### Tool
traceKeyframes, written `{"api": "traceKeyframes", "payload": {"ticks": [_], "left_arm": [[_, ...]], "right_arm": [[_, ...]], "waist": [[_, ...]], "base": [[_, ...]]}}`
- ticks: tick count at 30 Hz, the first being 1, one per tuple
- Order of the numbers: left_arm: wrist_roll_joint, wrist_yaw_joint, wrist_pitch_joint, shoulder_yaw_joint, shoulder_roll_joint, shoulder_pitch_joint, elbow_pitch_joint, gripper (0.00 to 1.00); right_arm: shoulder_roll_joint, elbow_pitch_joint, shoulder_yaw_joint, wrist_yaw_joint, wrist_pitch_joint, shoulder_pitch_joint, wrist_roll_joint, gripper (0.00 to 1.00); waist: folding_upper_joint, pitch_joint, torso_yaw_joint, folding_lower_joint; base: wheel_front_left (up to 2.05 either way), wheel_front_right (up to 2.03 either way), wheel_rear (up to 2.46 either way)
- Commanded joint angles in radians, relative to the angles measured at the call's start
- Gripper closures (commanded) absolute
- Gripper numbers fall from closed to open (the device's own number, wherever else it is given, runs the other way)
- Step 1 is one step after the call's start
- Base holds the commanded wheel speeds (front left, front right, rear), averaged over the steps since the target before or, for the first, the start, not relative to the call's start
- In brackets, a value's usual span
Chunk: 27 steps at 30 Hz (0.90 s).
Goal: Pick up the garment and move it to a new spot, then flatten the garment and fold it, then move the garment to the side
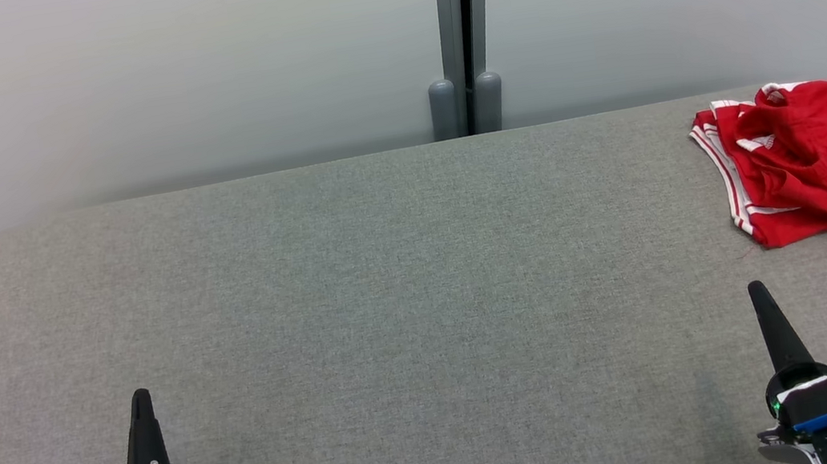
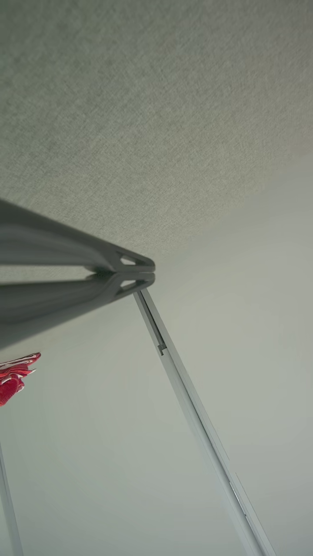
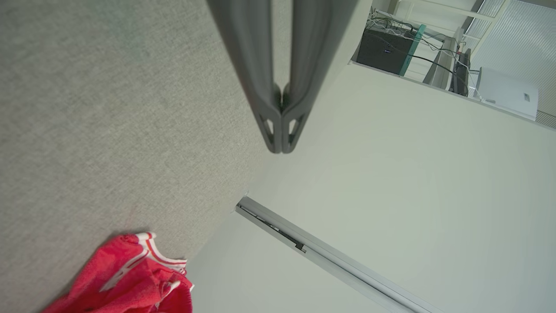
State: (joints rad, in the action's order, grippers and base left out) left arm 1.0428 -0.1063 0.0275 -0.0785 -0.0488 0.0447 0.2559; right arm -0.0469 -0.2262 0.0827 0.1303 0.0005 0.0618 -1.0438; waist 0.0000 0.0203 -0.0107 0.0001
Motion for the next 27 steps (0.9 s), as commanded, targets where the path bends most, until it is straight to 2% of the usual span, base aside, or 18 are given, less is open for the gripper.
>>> {"api": "traceKeyframes", "payload": {"ticks": [1,27], "left_arm": [[0.029,-0.007,-0.007,-0.003,-0.002,0.026,-0.013,1.00],[0.292,-0.018,-0.073,-0.022,-0.002,0.049,-0.013,1.00]], "right_arm": [[-0.004,0.006,0.005,0.001,0.007,0.026,-0.030,1.00],[-0.005,-0.005,0.018,0.001,0.060,0.040,-0.293,1.00]], "waist": [[0.0000,0.000,0.000,0.0000],[0.0000,-0.007,0.005,-0.0001]], "base": [[0.00,0.00,0.00],[0.00,0.00,0.00]]}}
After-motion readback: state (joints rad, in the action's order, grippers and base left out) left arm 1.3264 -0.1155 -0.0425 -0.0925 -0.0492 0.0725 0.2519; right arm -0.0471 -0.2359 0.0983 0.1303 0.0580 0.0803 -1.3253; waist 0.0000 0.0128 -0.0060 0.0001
